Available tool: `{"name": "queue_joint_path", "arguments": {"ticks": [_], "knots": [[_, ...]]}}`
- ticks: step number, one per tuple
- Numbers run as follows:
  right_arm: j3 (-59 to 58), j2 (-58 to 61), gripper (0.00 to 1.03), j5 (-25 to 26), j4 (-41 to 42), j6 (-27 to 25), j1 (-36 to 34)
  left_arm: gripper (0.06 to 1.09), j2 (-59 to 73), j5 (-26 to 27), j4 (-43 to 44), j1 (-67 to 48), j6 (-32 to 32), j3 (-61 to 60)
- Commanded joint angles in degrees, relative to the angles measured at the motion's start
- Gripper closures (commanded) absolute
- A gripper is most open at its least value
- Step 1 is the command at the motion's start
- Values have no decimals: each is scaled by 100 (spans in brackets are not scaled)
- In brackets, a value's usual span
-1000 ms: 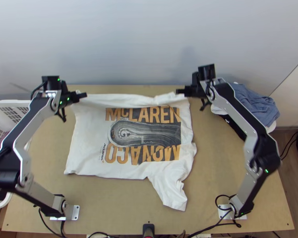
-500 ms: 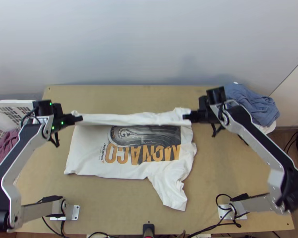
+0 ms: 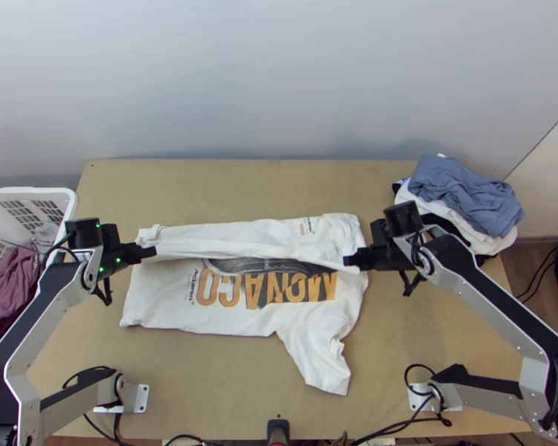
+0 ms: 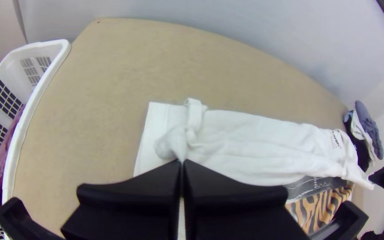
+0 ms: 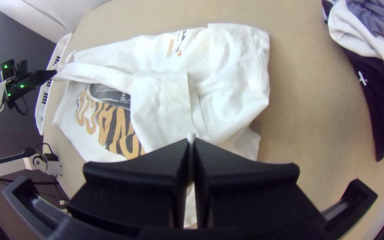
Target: Fold the t-shirt
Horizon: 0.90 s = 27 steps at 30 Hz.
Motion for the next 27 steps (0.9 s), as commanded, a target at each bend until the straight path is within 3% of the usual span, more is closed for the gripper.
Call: {"name": "queue_joint_path", "arguments": {"ticks": [1, 18, 19, 20, 22, 23, 24, 27], "knots": [[-416, -160, 100, -30, 40, 37, 162, 104, 3, -2, 126, 222, 136, -317], [-680, -222, 98, -347, 57, 63, 355, 104, 442, -11, 689, 424, 136, -378], [-724, -231, 93, -356, 75, 81, 346, 96, 442, -11, 733, 424, 65, -413], [-750, -231, 78, -356, 75, 98, 337, 78, 468, -11, 733, 424, -84, -413], [-759, -231, 28, -364, 75, 204, 293, 60, 583, 7, 636, 442, -322, -369], [-742, -222, 8, -408, 75, 212, 258, 44, 635, 33, 539, 424, -409, -352], [-707, -222, 4, -443, 75, 221, 223, 32, 697, 104, 328, 415, -462, -325], [-487, -283, 4, -443, -39, 177, 144, 14, 794, 156, -383, 292, -462, -132]]}}
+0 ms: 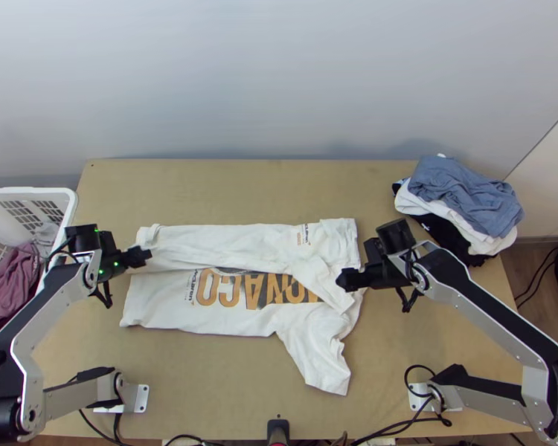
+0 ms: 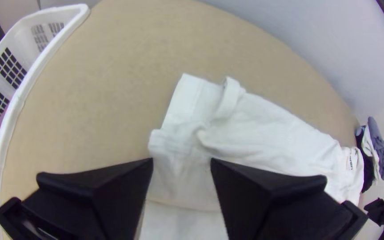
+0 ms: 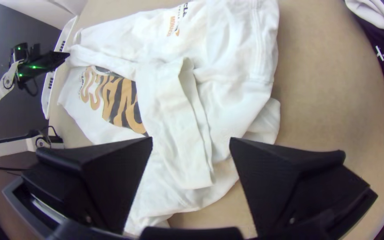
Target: Fold the t-shirt
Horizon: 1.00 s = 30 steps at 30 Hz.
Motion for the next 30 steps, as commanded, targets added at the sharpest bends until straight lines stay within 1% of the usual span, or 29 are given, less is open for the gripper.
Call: {"name": "queue_joint_path", "arguments": {"ticks": [1, 3, 5, 10, 13, 15, 20, 27, 30], "knots": [[285, -78, 4, -72, -215, 11, -164, 14, 168, 141, -1098, -150, -143, 290], [540, -105, 4, -72, -549, 11, -252, 15, -16, 317, -1686, -88, 139, 501], [734, -140, 4, -107, -945, -42, -331, 15, -289, 537, -2073, 132, 552, 651], [742, -491, 4, -186, -1533, -121, -314, 15, -684, 528, -3181, 334, 1677, 677], [672, -720, 4, -195, -1841, -121, -261, 15, -869, 528, -3515, 527, 2143, 440], [602, -852, 4, -195, -2008, -112, -173, 15, -992, 493, -3611, 624, 2345, 264], [426, -1089, 4, -274, -2386, -59, 134, 15, -948, 247, -3980, 589, 2600, 88], [57, -1124, 4, -617, -2764, -59, 548, 17, -658, 62, -3980, 518, 2705, -96], [-233, -1106, 4, -766, -2817, -77, 820, 28, -517, 53, -3778, 518, 2626, -184]]}}
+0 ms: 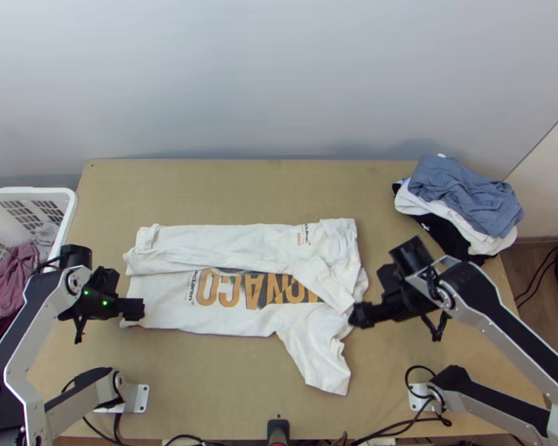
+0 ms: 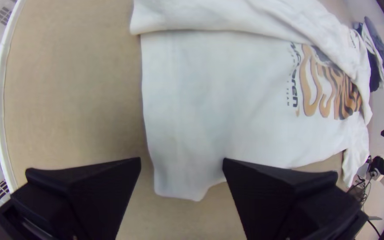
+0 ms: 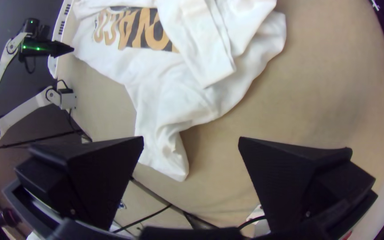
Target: Fold the t-shirt
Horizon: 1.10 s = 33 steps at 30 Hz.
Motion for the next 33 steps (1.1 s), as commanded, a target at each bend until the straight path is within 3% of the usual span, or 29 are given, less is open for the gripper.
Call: {"name": "queue_joint_path", "arguments": {"ticks": [1, 4, 8, 12, 15, 19, 29, 31, 33], "knots": [[-505, -22, 4, -325, -264, -5, 560, 31, 246, -80, 198, -8, 27, -226], [-654, 66, 4, -457, -229, -5, 780, 37, 254, -62, 383, -26, 9, -358], [-751, 347, 4, -554, -211, -22, 1114, 67, 219, 52, 664, -35, -87, -446], [-812, 602, 4, -729, -18, -5, 1501, 78, 219, 87, 884, -61, -131, -507], [-830, 742, 6, -747, 0, -13, 1668, 105, 149, 87, 989, -131, -114, -516], [-839, 962, 16, -747, 0, -22, 1879, 104, -18, 87, 936, -140, -140, -498], [-953, 1577, 16, -808, 914, -31, 2195, 104, -247, 96, 743, -158, -210, -287], [-988, 1683, 29, -756, 1186, -31, 2178, 104, -247, 104, 708, -158, -219, -182], [-1023, 1692, 53, -721, 1477, -40, 2178, 104, -273, 104, 602, -158, -237, -33]]}}
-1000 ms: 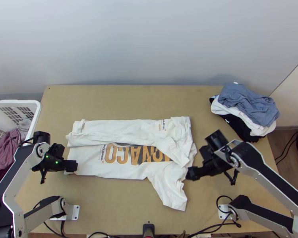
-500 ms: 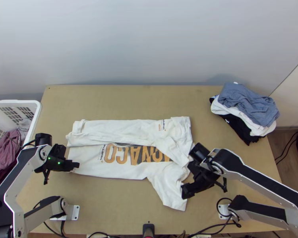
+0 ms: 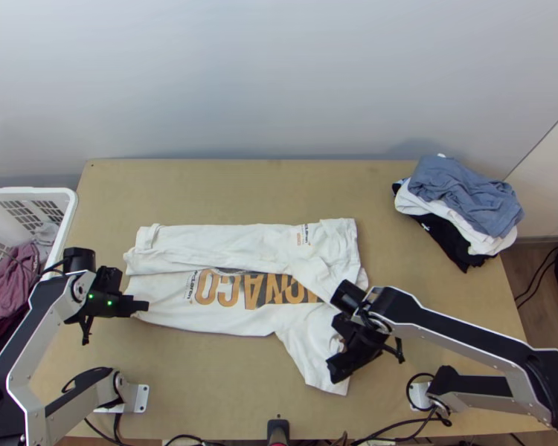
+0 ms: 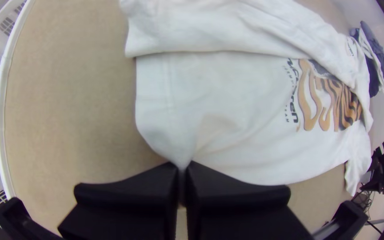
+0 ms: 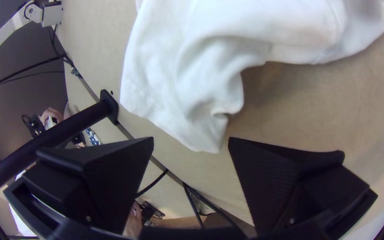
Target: Fold the t-shirt
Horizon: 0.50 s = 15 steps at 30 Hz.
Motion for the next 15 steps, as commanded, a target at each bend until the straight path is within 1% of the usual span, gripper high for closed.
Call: {"name": "queue_joint_path", "arguments": {"ticks": [1, 3, 7, 15], "knots": [[-88, 267, 67, 71, 784, -22, 66, 104, -96, 15, -204, -7, -36, 352], [0, 267, 100, 71, 846, -128, 40, 104, -158, 24, -257, -7, -44, 484], [229, 223, 100, 44, 635, -233, -294, 104, -184, 50, -363, -7, -88, 704], [1327, 20, 100, 18, 11, -268, -1173, 104, -105, 129, -371, -7, -238, 915]]}}
